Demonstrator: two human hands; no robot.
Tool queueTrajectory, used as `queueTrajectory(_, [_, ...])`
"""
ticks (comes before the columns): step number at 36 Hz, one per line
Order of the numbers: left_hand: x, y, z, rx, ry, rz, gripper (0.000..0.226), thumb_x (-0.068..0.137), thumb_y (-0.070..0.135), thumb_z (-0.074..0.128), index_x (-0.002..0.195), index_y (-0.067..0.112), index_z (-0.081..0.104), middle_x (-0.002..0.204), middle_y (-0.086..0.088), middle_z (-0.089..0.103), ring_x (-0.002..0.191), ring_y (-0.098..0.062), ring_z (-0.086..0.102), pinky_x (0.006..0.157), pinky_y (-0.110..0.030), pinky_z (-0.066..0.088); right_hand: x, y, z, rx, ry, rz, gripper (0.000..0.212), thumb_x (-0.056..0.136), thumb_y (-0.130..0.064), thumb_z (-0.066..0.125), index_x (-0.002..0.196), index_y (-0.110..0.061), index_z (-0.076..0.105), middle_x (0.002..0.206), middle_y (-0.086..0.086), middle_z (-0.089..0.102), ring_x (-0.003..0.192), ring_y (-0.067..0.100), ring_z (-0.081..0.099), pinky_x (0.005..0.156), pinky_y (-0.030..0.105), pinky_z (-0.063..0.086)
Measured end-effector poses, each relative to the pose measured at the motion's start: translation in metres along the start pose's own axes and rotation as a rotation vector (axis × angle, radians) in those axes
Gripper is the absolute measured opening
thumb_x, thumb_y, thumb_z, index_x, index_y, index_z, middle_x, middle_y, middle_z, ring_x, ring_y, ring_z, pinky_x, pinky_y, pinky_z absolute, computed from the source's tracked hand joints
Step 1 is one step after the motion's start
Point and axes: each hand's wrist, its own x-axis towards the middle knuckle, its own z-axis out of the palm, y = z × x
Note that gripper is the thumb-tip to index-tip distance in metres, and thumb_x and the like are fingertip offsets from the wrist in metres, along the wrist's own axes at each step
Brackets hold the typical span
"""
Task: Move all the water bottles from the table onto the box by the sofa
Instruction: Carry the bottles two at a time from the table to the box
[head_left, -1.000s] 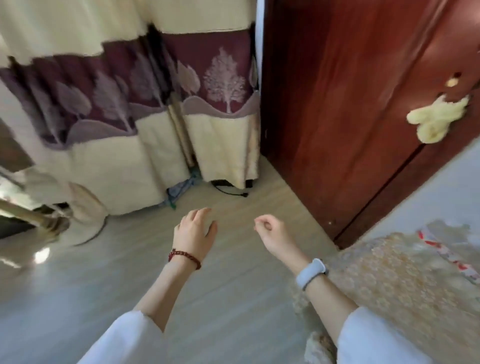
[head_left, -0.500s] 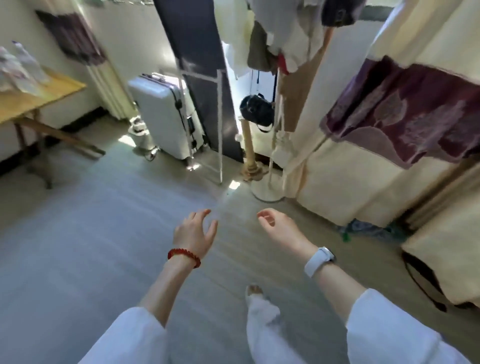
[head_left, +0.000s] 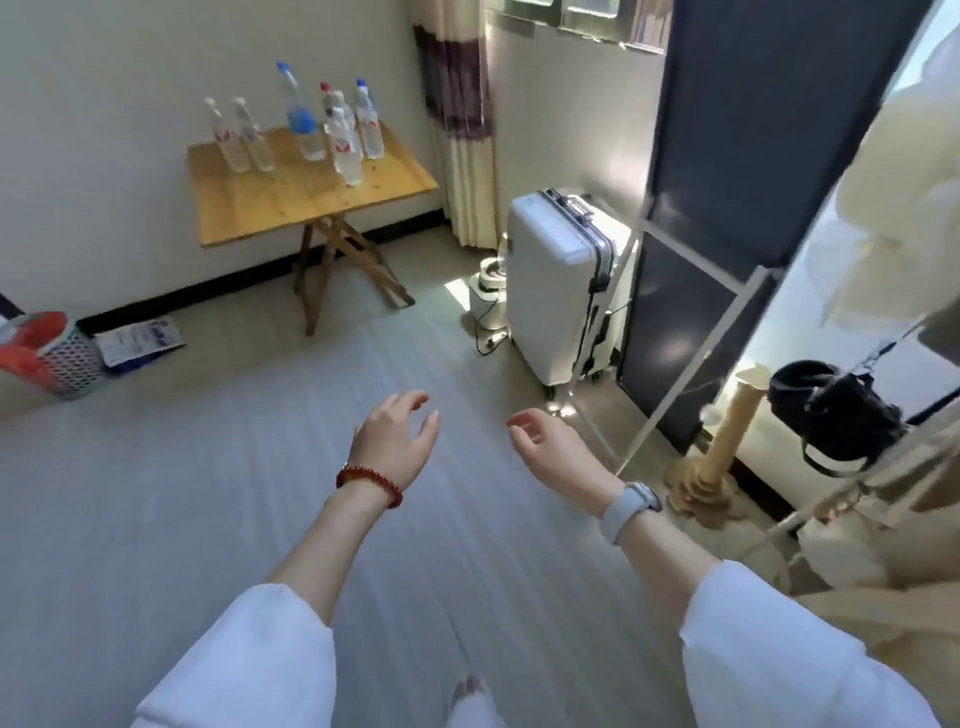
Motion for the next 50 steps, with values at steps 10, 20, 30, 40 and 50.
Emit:
queueTrajectory(10, [0.233,-0.094,-0.044,-0.061,0.153,-0.123,0.03,0.088,0.028,0.053,0.114,0.014,0.057,0.116,-0.006,0.06,0.107,-0.023,0.056,0.091,-0.029,0.04,0.264,-0.089,0.018,-0.046,-0.052,-0.127,0.027,0.092,-0.027,0.044,0.112,-0.016,0.058,0.112,0.005,0.065,0.101,0.02,0.059,0.077,0.021,0.037])
queueTrajectory(20, [0.47,-0.155,-0.098,-0.115,0.236,-0.147,0.027,0.086,0.023,0.056,0.11,0.013,0.06,0.109,-0.005,0.061,0.103,-0.02,0.055,0.085,-0.02,0.036,0.505,-0.189,0.013,-0.032,-0.048,-0.161,0.029,0.093,-0.029,0.044,0.115,-0.014,0.055,0.114,0.006,0.064,0.098,0.019,0.061,0.082,0.029,0.047])
queueTrajectory(30, [0.684,-0.236,-0.101,-0.12,0.235,-0.199,0.028,0.087,0.021,0.055,0.113,0.01,0.059,0.115,-0.007,0.06,0.109,-0.02,0.054,0.092,-0.022,0.036,0.749,-0.233,0.053,0.091,-0.027,-0.187,0.033,0.093,-0.024,0.047,0.123,-0.011,0.048,0.118,0.008,0.06,0.094,0.014,0.055,0.077,0.025,0.043])
queueTrajectory(40, [0.892,-0.306,-0.117,-0.106,0.192,-0.296,0.029,0.088,0.022,0.054,0.115,0.012,0.056,0.117,-0.005,0.058,0.11,-0.017,0.053,0.088,-0.018,0.034,1.014,-0.295,0.092,0.184,-0.054,-0.05,0.077,0.082,-0.035,0.064,0.142,-0.016,0.019,0.144,0.011,0.036,0.126,0.025,0.043,0.1,0.041,0.044])
queueTrajectory(50, [1.007,-0.417,-0.13,-0.105,0.116,-0.355,0.03,0.089,0.024,0.053,0.117,0.014,0.054,0.121,-0.004,0.056,0.112,-0.017,0.051,0.091,-0.022,0.037,1.193,-0.326,0.143,0.306,0.064,0.069,0.112,0.069,-0.032,0.078,0.146,-0.017,-0.002,0.155,0.009,0.009,0.142,0.027,0.014,0.115,0.047,0.021])
